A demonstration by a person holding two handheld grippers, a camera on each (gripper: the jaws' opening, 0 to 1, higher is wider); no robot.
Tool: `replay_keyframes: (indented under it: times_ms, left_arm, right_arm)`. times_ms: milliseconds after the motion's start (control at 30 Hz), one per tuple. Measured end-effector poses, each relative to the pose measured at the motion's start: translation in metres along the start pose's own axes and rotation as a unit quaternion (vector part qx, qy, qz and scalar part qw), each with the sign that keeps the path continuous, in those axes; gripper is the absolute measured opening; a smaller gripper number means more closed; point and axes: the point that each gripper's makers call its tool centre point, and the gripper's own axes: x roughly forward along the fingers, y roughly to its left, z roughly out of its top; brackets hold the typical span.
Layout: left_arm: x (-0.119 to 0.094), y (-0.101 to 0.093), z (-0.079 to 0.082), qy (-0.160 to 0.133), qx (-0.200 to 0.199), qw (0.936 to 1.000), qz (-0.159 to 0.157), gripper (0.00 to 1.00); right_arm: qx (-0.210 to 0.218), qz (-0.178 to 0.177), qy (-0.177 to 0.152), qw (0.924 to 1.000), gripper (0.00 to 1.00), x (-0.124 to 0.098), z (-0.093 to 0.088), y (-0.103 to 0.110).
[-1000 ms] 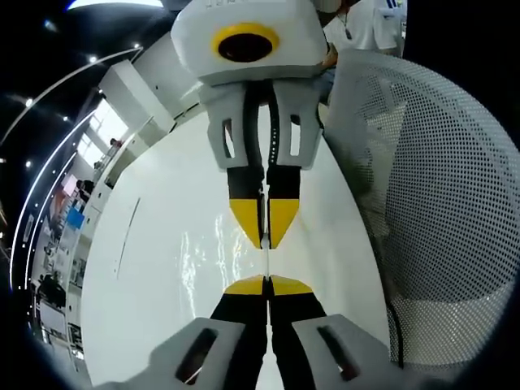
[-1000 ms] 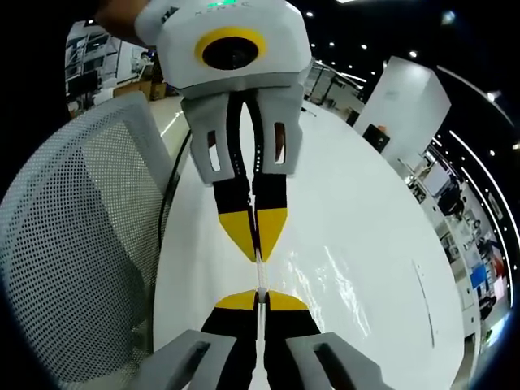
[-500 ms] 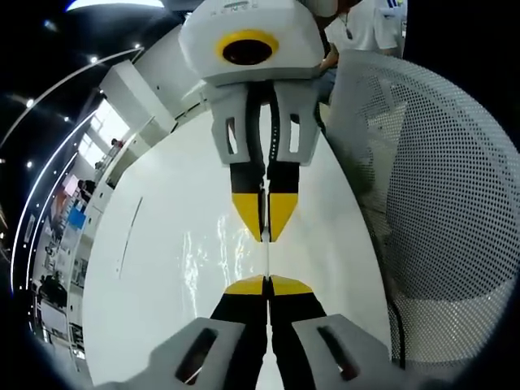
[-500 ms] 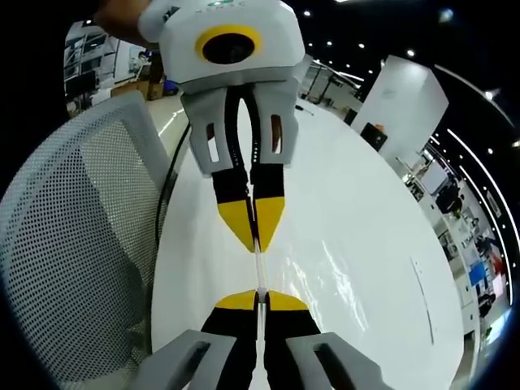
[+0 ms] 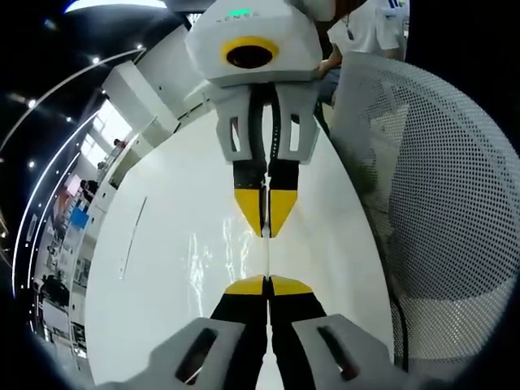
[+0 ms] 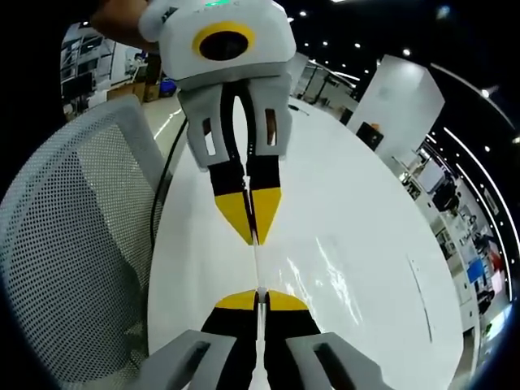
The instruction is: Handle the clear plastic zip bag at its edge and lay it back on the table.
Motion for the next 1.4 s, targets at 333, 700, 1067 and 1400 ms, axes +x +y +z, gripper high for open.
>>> replay_keyframes:
  times_ms: [333,700,1067,1400]
  left_arm:
    - [-0.003,0.003,0.000,-0.001,-0.001,1.0000,0.006,0.00]
    - [-0.005,0.002,-0.002,-0.003,-0.006,1.0000,0.006,0.00]
    - [-0.007,0.001,-0.006,0.000,-0.012,0.9999,0.008,0.00]
    - [-0.009,0.003,-0.007,0.000,-0.012,0.9999,0.010,0.00]
  right_arm:
    - [0.004,-0.005,0.000,1.0000,0.00,-0.002,-0.001,-0.002]
    - [0.008,-0.006,0.003,0.9999,0.00,-0.002,-0.007,-0.003]
    - [0.015,-0.008,0.015,0.9997,0.00,-0.008,-0.022,-0.003]
    - [0.017,-0.011,0.018,0.9996,0.00,-0.011,-0.026,-0.002]
